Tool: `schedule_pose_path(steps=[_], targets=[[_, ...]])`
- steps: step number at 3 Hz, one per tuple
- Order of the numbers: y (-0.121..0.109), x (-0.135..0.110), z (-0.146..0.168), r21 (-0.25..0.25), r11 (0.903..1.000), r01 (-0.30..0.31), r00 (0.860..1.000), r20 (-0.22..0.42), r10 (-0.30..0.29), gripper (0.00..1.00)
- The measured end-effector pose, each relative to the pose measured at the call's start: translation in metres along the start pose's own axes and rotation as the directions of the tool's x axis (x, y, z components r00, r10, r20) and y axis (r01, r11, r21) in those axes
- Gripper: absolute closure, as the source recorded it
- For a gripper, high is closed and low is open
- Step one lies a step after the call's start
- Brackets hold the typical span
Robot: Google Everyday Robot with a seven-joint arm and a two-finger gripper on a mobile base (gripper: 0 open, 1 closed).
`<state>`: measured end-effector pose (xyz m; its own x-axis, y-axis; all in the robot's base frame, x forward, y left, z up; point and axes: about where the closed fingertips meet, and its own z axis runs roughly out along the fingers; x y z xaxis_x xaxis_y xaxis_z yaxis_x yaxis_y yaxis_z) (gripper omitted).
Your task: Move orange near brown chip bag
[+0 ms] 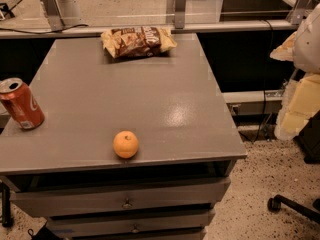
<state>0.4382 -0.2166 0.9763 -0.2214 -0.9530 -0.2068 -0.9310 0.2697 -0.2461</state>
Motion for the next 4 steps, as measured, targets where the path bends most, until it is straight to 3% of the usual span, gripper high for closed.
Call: schedule_pose_path(steps=[1,2,3,4], targets=[[0.000,0.000,0.000,0.000,1.0000,0.000,1.000,0.000,0.000,0.00],[0.008,0.002,0.004,-0.015,0.9989,-0.044,0.996,0.072,0.045,0.00],[0.028,-0.009,0.016,-0.030,0.9907,-0.133,0.963,0.232,0.136,0.00],[0.043,-0.049,0.039,-0.052,0.9896,-0.134,0.906,0.398,0.144,0.00]])
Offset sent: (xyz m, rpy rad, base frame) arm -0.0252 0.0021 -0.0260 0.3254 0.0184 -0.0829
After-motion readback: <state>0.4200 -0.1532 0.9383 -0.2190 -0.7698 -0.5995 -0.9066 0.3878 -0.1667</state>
